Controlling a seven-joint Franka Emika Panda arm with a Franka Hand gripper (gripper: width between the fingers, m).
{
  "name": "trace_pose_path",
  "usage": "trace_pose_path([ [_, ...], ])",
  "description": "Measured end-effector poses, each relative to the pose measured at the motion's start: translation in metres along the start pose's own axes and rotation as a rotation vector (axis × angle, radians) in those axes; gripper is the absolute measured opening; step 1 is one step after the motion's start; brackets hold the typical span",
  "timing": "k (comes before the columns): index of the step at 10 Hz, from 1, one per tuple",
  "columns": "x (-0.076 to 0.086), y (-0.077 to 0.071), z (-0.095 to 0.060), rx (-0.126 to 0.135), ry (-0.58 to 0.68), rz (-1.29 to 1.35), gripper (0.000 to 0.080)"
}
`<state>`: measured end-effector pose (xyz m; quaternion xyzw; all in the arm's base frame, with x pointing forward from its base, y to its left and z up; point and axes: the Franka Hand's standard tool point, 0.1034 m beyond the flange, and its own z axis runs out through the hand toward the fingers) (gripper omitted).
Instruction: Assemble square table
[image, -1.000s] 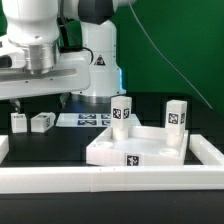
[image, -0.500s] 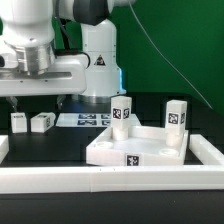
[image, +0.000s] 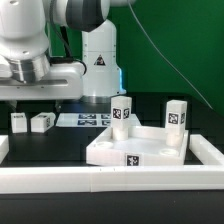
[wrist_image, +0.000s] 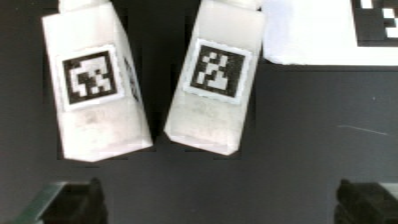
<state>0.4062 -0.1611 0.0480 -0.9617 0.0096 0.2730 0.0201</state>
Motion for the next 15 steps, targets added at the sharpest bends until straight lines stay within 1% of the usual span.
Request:
trace_pose_path([
  [1,-0.005,-0.005,0.002,0.095,-0.036,0.094,0.0649],
  [2,-0.006,-0.008,0.002,0.169,-0.068,0.196,0.0649],
  [3,-0.003,-0.009,0.001,0.169,-0.070,0.202,0.0649],
  [6,-0.003,-0.010,0.005,0.171,-0.094,0.195,0.0649],
  [7,-0.007,-0.010,0.008,0.178,-0.132,0.185,0.0649],
  [8,-0.011,-0.008,0.015,0.185,-0.205,0.167,0.0649],
  [9,-0.008,-0.006,0.021,0.180,-0.223,0.167,0.0649],
  [11,-0.010,-0.008,0.027,0.178,-0.234,0.173,0.0649],
  [15,-0.012,-0.006,0.029,0.182,-0.236,0.174,0.0649],
])
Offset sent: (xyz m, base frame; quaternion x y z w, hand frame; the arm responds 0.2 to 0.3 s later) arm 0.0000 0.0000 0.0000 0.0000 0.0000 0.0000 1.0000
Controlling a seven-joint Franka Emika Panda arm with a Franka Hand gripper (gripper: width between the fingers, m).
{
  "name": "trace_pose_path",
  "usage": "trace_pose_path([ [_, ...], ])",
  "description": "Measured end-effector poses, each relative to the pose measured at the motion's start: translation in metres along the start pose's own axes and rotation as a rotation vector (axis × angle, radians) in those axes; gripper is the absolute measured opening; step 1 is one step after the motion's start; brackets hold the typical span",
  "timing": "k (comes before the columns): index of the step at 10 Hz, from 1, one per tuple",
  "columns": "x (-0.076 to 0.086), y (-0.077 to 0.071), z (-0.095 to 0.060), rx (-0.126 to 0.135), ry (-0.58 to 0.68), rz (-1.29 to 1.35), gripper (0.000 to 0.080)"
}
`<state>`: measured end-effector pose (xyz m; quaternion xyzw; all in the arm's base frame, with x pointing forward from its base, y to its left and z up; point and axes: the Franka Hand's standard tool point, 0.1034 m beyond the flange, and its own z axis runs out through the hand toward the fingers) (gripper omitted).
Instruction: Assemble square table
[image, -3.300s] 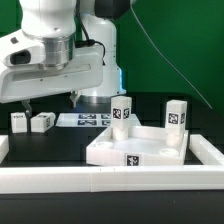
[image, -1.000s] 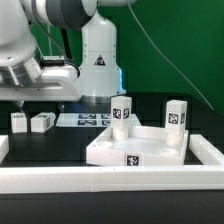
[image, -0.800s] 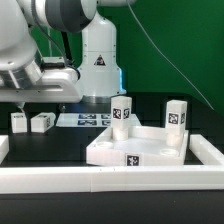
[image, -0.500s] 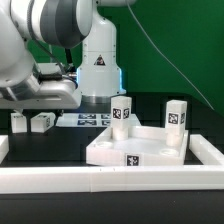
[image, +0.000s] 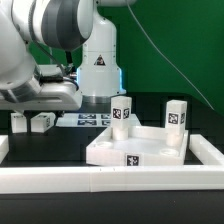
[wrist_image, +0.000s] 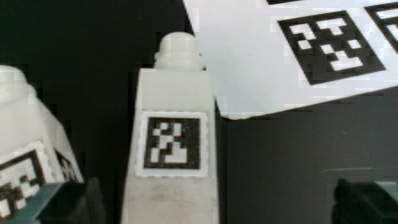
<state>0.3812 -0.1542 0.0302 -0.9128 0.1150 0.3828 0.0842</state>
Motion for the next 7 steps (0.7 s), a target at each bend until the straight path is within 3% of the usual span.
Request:
trace_pose_path([
  [7,-0.006,-0.005,0.025,-0.010,-0.028,0.002,0.0649],
])
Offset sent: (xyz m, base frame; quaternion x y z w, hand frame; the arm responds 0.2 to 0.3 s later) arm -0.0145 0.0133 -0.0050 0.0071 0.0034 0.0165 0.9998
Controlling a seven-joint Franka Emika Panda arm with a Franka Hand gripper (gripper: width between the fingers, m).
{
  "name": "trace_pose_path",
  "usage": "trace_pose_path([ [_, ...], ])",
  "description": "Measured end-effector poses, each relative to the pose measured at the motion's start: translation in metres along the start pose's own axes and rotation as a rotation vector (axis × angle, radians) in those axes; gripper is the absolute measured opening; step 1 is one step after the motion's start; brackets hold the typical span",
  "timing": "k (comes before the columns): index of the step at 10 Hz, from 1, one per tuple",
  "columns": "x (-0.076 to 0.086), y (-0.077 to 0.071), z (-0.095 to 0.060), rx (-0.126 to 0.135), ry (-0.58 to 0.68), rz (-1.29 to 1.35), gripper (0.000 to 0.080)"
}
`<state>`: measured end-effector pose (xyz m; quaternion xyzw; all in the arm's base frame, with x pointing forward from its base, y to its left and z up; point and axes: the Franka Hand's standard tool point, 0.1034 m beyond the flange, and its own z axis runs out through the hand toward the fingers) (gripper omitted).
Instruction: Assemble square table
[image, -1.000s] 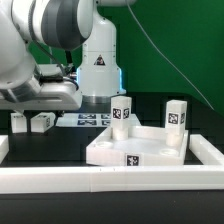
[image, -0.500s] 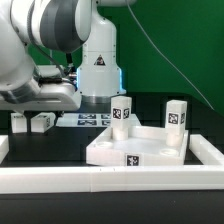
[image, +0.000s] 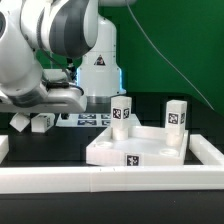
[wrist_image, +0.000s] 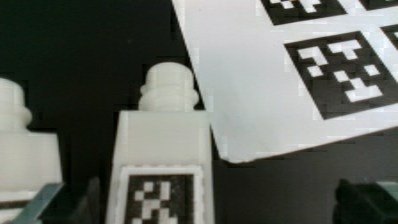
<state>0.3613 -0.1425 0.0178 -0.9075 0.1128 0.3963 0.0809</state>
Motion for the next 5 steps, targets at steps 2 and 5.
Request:
trace_pose_path([
  [2,0.0010,-0.0030,0.0022,-0.006,-0.004,-0.005,0.0649],
  [5,0.0025,-0.0036,0.0044,-0.008,-0.004,-0.013,0.0649],
])
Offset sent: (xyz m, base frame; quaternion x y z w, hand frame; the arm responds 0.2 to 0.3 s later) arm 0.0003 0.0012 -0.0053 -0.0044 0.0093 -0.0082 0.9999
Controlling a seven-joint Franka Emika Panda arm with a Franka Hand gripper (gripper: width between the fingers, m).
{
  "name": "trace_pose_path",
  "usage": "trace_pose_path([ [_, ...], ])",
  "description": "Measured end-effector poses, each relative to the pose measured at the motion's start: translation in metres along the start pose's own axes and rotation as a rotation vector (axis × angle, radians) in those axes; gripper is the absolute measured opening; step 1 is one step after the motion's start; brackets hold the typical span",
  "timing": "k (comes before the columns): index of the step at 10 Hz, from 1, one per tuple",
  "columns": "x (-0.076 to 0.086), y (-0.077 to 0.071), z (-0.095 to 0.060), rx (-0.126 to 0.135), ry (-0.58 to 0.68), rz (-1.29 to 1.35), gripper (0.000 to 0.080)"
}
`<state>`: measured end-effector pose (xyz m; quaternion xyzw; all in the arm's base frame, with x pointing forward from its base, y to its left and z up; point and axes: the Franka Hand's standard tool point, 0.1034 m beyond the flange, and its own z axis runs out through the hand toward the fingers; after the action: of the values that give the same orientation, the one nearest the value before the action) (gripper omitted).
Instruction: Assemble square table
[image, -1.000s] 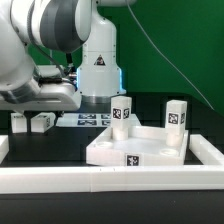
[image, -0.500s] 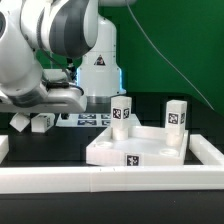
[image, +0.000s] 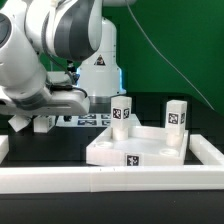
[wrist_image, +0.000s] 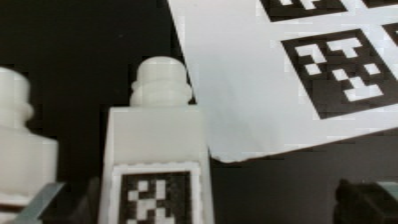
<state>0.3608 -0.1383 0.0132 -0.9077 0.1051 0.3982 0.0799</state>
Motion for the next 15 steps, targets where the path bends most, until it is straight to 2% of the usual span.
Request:
trace_pose_path([
  [1,0.000,0.001,0.001,0.000,0.000,-0.004,0.0649],
  [2,0.001,0.001,0.002,-0.001,-0.001,-0.010,0.0526],
  [3,0.001,0.001,0.002,-0.002,-0.001,-0.020,0.0526],
  [4,0.002,0.001,0.002,-0.005,0.000,-0.044,0.0376],
  [5,0.002,0.001,0.002,-0.009,0.002,-0.068,0.0284],
  [7,0.003,-0.001,0.001,-0.013,0.004,-0.087,0.0284],
  [9,0.007,-0.002,-0.013,-0.012,0.013,-0.101,0.0284],
  [11,0.008,-0.009,-0.034,-0.010,0.012,-0.114,0.0284],
  [14,0.005,-0.027,-0.082,-0.009,0.012,-0.134,0.0285],
  [15,0.005,-0.030,-0.092,-0.011,0.023,-0.137,0.0285],
])
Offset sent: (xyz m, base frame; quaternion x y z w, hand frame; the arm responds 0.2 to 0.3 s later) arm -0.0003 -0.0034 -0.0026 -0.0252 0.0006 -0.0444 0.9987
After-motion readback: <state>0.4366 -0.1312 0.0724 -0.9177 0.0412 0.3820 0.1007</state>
